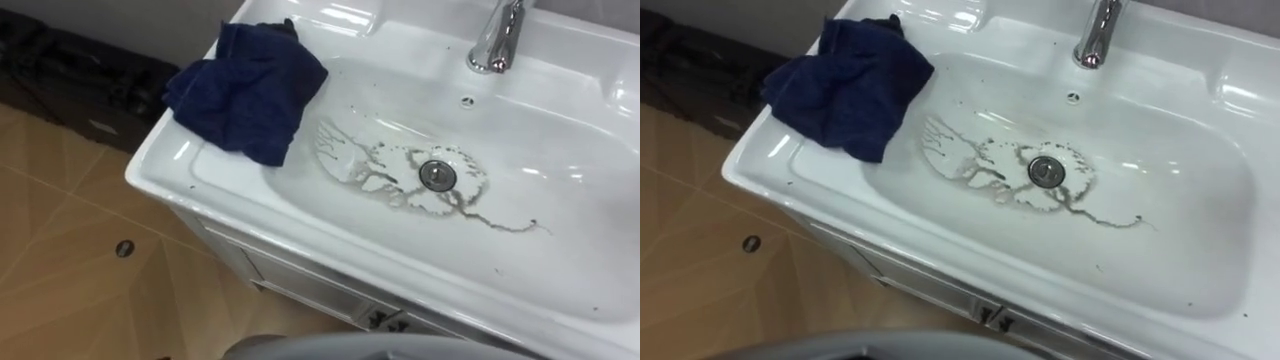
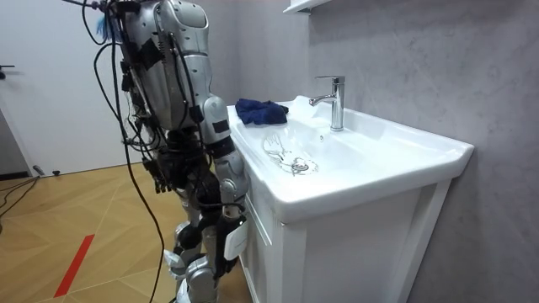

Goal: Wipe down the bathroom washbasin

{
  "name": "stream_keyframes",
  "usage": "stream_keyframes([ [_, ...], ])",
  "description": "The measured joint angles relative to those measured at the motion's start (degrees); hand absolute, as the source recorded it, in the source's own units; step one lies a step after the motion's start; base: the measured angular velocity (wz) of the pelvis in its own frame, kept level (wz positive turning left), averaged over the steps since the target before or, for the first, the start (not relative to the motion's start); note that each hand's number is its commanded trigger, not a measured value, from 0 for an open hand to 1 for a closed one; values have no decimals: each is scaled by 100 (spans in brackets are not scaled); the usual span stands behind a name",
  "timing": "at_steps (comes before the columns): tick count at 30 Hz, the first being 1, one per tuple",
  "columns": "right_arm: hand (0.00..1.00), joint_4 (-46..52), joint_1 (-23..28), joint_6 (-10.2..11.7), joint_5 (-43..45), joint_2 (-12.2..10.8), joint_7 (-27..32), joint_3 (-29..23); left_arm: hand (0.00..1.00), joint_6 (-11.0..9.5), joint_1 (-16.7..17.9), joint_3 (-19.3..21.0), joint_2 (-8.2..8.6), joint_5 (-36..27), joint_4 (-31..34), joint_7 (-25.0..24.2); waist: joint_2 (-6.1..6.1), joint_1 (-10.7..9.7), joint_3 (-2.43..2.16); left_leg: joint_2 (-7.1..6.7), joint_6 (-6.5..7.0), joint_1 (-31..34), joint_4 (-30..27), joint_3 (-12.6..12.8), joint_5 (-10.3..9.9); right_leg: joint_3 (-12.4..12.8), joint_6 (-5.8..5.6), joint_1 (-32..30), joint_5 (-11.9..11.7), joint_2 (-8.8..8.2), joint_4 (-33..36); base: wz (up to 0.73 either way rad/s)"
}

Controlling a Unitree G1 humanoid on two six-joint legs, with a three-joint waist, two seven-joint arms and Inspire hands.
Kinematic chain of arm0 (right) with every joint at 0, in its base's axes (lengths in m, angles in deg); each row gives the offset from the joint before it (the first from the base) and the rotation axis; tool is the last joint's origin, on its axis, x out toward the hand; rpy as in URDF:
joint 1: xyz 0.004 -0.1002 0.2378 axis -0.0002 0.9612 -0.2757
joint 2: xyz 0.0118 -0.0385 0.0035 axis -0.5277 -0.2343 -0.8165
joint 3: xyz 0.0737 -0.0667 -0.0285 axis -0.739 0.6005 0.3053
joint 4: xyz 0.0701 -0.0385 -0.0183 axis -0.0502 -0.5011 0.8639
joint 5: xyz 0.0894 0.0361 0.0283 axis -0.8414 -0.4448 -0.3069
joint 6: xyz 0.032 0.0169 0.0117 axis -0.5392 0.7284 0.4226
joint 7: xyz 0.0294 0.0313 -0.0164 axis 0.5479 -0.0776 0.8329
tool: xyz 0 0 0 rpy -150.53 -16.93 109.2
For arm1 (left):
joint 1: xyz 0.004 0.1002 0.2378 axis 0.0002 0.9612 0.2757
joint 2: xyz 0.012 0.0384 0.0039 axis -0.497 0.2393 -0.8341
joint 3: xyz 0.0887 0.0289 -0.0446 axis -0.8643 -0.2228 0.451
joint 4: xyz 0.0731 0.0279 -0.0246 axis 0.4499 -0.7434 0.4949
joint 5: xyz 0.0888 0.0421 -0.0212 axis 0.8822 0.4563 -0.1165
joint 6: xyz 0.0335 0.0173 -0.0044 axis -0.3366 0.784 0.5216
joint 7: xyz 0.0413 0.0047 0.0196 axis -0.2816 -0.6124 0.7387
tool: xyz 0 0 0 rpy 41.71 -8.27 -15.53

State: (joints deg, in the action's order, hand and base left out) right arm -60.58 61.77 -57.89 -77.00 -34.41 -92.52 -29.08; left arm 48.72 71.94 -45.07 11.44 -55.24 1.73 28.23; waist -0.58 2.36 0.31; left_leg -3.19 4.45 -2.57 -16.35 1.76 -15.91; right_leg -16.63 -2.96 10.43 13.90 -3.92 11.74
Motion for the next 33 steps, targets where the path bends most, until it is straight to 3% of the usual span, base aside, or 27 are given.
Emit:
stream_keyframes([
  [10, 0, 14, 108, 319, 12, 146, 60, -12, 0, -334, -71, 971, -82, -414, 436, 925, 145, 283, 26, -56, 8, 216, -231, -322, -7, -105, 2, 35, 2, 18, -10, 14],
  [16, 0, 21, 140, 493, 15, 257, 78, -86, 0, -657, -75, 1228, -128, -840, 1480, 1682, 297, 298, 14, -74, -18, 262, -243, -408, 48, -254, 2, 34, 1, 13, -7, 8],
  [18, 0, 21, 171, 529, 42, 259, 80, -162, 0, -747, -75, 1454, -141, -862, 1974, 1910, 291, 324, -4, -70, -32, 282, -239, -422, 65, -302, 2, -8, 2, 14, 1, 2],
  [20, 0, 21, 238, 613, 19, 260, 99, -199, 0, -978, -99, 1526, -244, -928, 2496, 2225, 278, 436, -15, -72, -40, 293, -167, -413, 122, -420, 2, -56, 1, -4, 6, 0],
  [23, 0, 19, 289, 665, -1, 261, 93, -200, 0, -1166, -94, 1584, -346, -983, 2917, 2585, 271, 536, -27, -68, -44, 269, -115, -377, 142, -413, 4, -66, 1, -6, -4, -5],
  [28, 0, 23, 354, 804, 5, 272, 91, -242, 0, -1273, -120, 1747, -404, -1073, 3843, 3135, 284, 570, -35, -62, -49, 315, -121, -375, 148, -381, 16, -123, -7, 0, 2, -1],
  [33, 0, 31, 430, 1011, 2, 312, 60, -238, 0, -1656, -176, 1745, -562, -1064, 4551, 3597, 311, 563, -41, -66, -47, 261, -117, -370, 150, -297, 17, -92, -7, 0, 1, -1],
])
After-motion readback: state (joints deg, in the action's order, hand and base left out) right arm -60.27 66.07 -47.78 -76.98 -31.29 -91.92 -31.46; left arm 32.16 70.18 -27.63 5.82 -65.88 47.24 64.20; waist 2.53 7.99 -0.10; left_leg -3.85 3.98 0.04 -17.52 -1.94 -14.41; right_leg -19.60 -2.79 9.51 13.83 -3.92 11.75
